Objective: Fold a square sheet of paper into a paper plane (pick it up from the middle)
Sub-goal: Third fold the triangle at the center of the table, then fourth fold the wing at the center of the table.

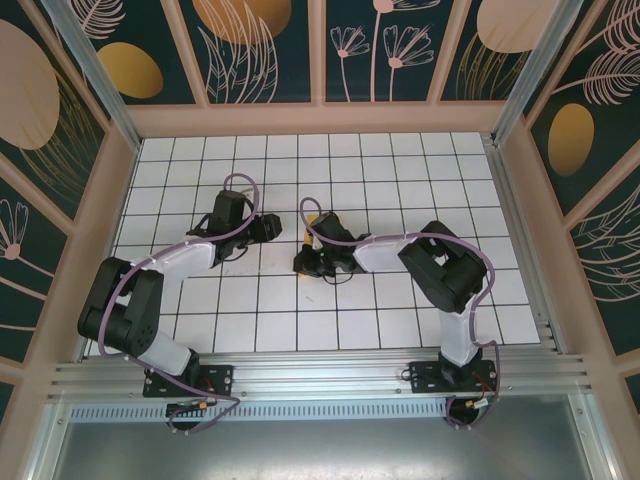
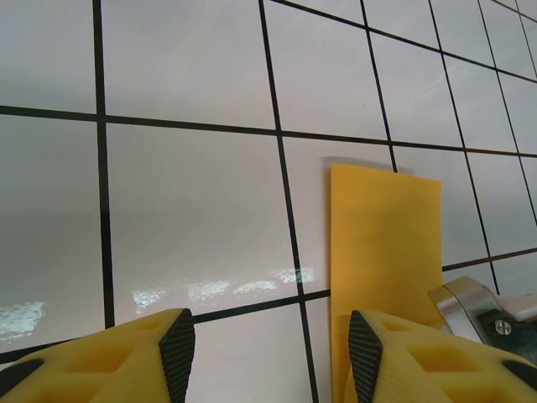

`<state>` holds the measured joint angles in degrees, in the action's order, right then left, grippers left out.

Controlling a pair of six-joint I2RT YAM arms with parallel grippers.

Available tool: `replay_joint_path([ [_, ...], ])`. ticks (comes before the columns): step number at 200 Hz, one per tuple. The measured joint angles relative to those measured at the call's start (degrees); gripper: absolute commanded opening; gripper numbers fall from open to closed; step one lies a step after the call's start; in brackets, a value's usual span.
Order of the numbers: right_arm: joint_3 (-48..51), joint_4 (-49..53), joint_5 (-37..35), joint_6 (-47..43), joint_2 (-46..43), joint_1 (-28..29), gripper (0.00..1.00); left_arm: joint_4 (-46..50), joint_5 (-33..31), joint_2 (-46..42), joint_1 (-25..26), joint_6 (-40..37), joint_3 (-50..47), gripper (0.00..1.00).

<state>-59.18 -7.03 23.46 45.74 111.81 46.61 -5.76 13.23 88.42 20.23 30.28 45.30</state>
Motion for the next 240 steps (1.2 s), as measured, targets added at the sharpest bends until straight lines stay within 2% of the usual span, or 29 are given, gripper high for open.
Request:
replay_joint_path([
  [125,-1.3,2.4,-0.9,0.0,0.6,1.1,0.12,0.0,0.1,0.0,0.0,0.0,0.0,0.54],
  [153,-1.1,3.6,-2.4,-0.7,-1.2,1.2,0.16,-0.1,2.9,0.0,0.0,-0.1,0.0,0.59],
  [175,1.4,3.9,-5.0,-1.0,-7.8,0.7,0.19,-1.3,6.9,0.0,0.0,0.1,-0.7,0.59],
  [192,4.3,3.2,-6.2,-1.1,-14.8,-1.4,0.23,-1.5,9.7,0.0,0.0,0.5,-0.9,0.52],
  [208,7.9,0.9,-6.8,-0.9,-20.2,-5.8,0.26,-2.1,12.7,0.0,0.0,1.7,-1.0,0.43],
  [240,14.5,-2.0,-6.5,-0.4,-22.3,-14.2,0.30,-4.0,18.2,0.0,0.3,3.5,-1.3,0.26],
])
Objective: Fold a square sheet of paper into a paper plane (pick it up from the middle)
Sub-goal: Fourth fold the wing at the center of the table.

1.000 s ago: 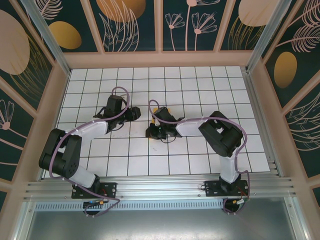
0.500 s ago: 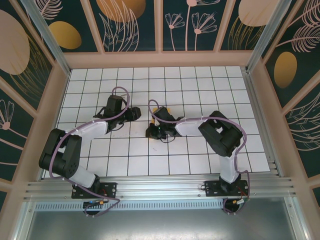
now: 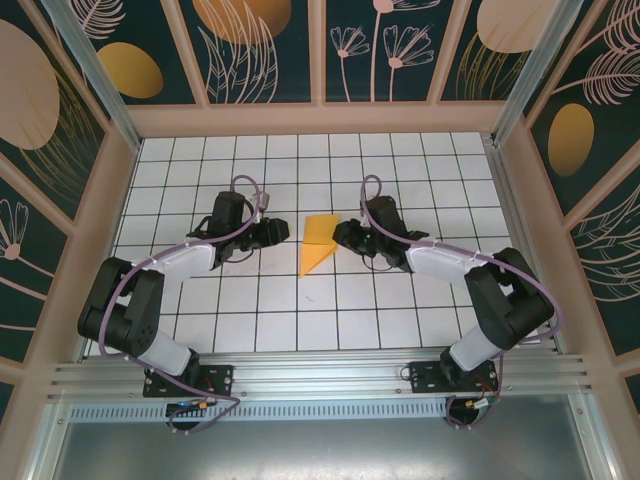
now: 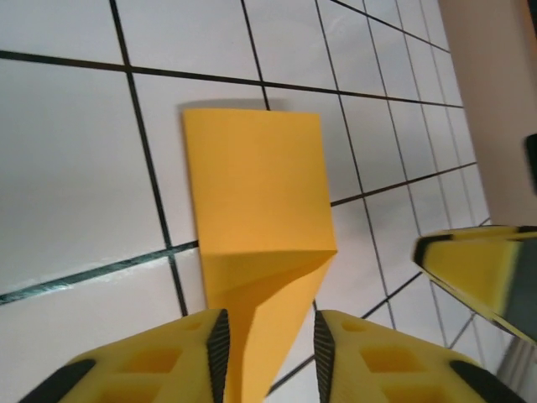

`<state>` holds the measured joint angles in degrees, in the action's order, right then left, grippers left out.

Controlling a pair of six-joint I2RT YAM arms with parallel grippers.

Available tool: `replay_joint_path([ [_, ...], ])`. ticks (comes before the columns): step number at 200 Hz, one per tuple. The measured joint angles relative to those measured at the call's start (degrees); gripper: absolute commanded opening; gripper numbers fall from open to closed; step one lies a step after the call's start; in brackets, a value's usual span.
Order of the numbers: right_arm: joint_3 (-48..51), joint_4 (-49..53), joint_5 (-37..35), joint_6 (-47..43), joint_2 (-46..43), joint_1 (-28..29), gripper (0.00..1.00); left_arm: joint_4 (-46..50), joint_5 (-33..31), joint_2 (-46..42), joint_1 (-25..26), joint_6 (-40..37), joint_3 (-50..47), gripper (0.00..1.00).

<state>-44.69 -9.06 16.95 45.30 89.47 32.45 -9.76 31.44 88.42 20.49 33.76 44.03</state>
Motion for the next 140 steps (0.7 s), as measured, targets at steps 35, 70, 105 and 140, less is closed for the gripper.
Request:
replay_joint_path([
  [35,1.3,-1.2,1.8,0.0,2.3,-1.0,0.33,-0.3,4.2,0.7,2.9,-0.1,0.5,0.19],
  [70,1.3,-4.2,4.2,0.2,5.4,-1.0,0.35,0.0,5.9,5.0,6.0,-1.1,3.3,0.17],
  [105,0.9,-5.4,5.7,0.2,7.4,-1.0,0.37,0.1,6.7,9.6,6.3,-1.4,5.6,0.15],
  [140,-0.8,-6.0,6.8,0.2,9.8,-1.0,0.37,0.1,7.1,13.4,6.3,-1.4,6.6,0.12],
])
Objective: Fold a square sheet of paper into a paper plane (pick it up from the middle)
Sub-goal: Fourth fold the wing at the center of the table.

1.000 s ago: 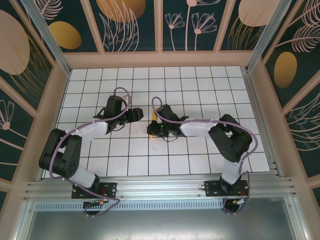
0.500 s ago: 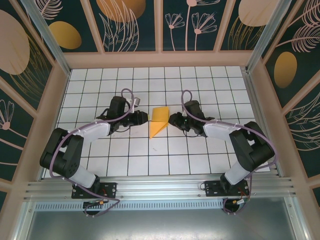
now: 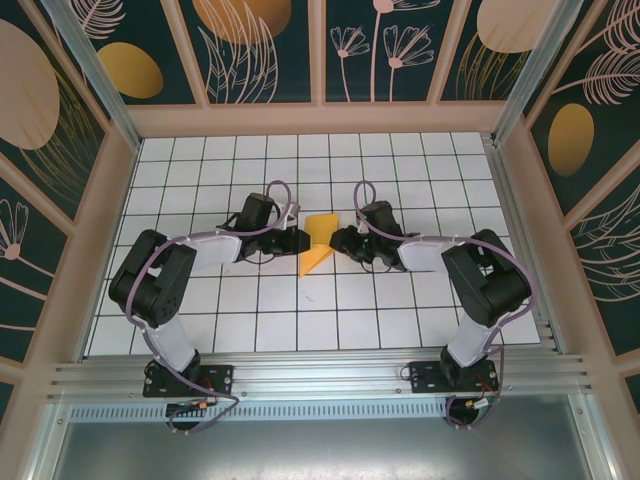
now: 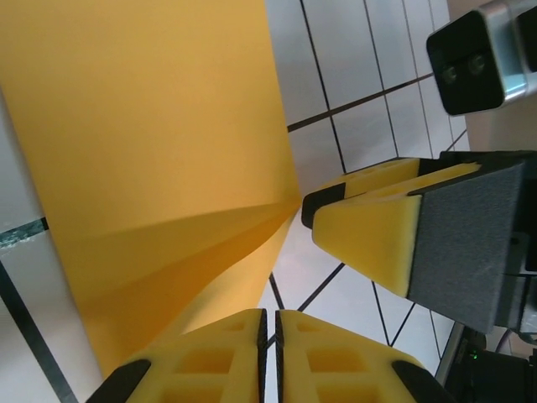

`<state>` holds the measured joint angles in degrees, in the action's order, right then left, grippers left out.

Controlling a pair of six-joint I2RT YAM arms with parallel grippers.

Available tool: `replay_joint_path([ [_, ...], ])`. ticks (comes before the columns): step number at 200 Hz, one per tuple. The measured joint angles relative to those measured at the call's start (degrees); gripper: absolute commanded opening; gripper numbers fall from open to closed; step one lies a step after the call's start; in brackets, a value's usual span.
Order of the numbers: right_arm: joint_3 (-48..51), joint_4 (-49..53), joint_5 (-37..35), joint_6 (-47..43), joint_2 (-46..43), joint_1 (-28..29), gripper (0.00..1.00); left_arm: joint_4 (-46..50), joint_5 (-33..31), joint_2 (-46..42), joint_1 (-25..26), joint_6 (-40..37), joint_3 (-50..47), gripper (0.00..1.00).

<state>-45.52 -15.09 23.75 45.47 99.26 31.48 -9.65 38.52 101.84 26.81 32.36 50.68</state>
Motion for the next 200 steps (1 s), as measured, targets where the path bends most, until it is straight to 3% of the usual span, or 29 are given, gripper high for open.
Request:
replay_joint_path([
  [132,-5.6,-0.5,4.3,-2.3,6.0,0.0,0.36,0.5,-3.0,4.5,0.0,-1.5,0.7,0.08],
  [178,-8.0,1.1,5.3,-4.9,7.8,0.0,0.26,0.9,-3.1,4.7,0.0,-2.2,0.7,0.09],
  [200,-8.8,2.7,5.3,-5.9,8.2,0.0,0.17,0.9,-3.2,4.7,0.0,-2.4,0.7,0.14],
])
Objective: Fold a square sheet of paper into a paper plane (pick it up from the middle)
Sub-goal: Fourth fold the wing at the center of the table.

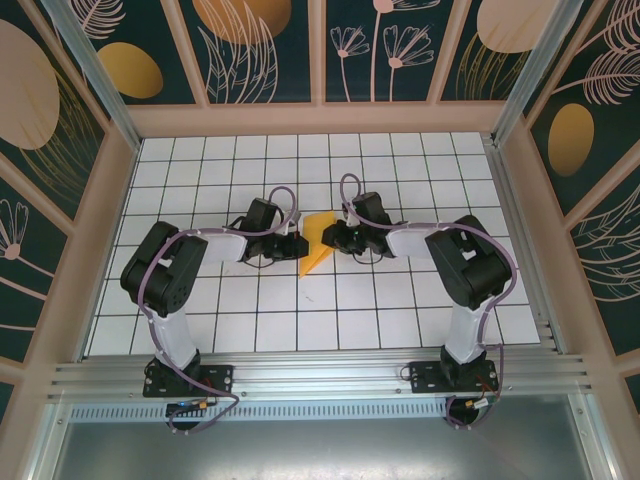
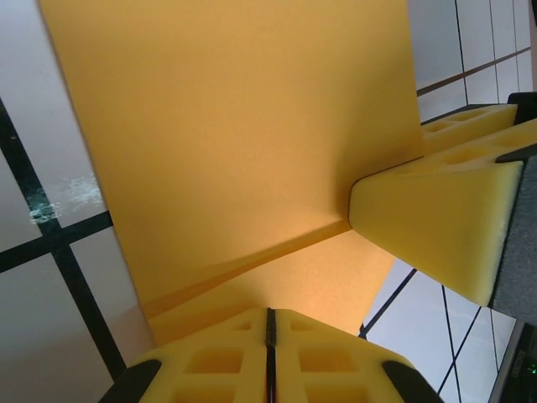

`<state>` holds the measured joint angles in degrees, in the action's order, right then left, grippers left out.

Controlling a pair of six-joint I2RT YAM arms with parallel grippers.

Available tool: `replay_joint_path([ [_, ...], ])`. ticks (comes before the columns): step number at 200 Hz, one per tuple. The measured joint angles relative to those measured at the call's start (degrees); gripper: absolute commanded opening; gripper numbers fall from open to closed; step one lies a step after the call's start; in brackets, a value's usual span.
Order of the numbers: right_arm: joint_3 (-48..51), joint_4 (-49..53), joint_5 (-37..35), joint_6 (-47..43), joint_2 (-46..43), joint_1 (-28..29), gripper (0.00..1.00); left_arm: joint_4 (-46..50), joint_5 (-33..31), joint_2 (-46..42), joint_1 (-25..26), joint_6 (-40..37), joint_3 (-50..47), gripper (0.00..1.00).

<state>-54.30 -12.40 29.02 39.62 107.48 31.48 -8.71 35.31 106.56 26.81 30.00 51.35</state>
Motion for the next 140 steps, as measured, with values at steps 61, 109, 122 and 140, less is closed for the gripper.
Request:
replay_joint_path([
  [61,-0.1,2.9,-2.6,1.9,-0.1,1.5,0.09,-0.6,-3.6,-8.0,0.2,-0.4,-5.0,0.35],
  [109,1.6,3.4,-7.5,8.2,-3.7,5.8,0.09,-0.5,-9.4,-20.4,3.6,-2.4,-12.7,0.40],
  [122,2.0,3.6,-8.9,9.7,-4.9,7.2,0.09,0.0,-11.5,-23.1,4.9,-3.3,-14.6,0.41],
  [140,2.9,3.6,-10.4,11.7,-6.3,8.7,0.09,0.6,-14.4,-25.5,7.0,-4.4,-16.3,0.41],
])
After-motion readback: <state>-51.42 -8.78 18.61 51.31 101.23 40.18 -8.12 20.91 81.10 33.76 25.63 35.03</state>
